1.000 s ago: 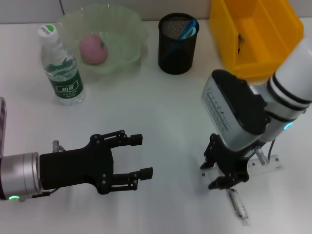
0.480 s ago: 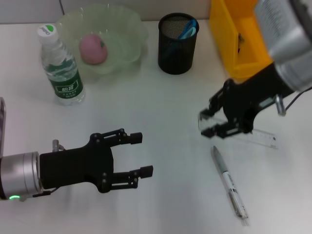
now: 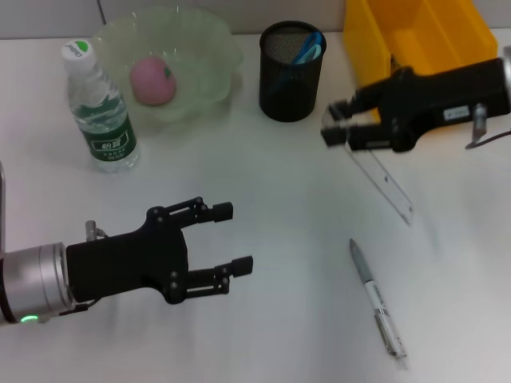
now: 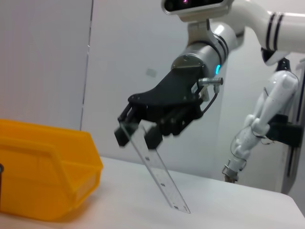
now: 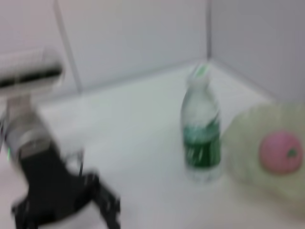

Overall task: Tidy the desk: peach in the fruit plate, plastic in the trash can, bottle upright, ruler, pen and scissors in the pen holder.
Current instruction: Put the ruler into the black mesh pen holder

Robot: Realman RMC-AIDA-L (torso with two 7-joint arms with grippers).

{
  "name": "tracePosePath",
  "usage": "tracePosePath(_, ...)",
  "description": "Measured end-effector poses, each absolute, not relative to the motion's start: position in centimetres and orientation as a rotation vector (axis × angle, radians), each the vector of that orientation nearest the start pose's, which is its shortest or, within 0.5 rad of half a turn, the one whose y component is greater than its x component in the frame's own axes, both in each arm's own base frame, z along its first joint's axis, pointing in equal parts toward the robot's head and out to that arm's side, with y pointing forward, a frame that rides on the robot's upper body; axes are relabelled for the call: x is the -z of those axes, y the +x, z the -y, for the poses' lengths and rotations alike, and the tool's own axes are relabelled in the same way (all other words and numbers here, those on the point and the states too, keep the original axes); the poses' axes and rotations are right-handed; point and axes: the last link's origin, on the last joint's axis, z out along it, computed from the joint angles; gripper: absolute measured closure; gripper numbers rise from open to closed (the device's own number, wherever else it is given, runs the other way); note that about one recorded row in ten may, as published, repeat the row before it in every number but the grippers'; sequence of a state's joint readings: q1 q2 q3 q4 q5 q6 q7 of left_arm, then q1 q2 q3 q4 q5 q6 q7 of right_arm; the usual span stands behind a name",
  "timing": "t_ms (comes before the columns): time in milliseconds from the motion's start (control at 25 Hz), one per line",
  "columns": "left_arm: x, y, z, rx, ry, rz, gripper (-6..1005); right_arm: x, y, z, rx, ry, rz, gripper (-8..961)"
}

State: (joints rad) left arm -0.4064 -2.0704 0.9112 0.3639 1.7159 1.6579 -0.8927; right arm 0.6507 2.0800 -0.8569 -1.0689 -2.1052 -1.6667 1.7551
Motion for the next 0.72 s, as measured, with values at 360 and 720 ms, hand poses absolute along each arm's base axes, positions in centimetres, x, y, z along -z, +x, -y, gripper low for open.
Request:
tracePosePath(360, 5.1, -27.6, -25.8, 1.031, -2.650, 0.354, 213, -4.4, 19.2, -36.4, -0.772, -2.714, -0.587, 572)
tracePosePath(720, 5.1, -27.6, -26.4, 1.097, -2.499, 0.435, 213, -2.3, 20.4, -36.7, -0.956, -2.615, -0.610, 572)
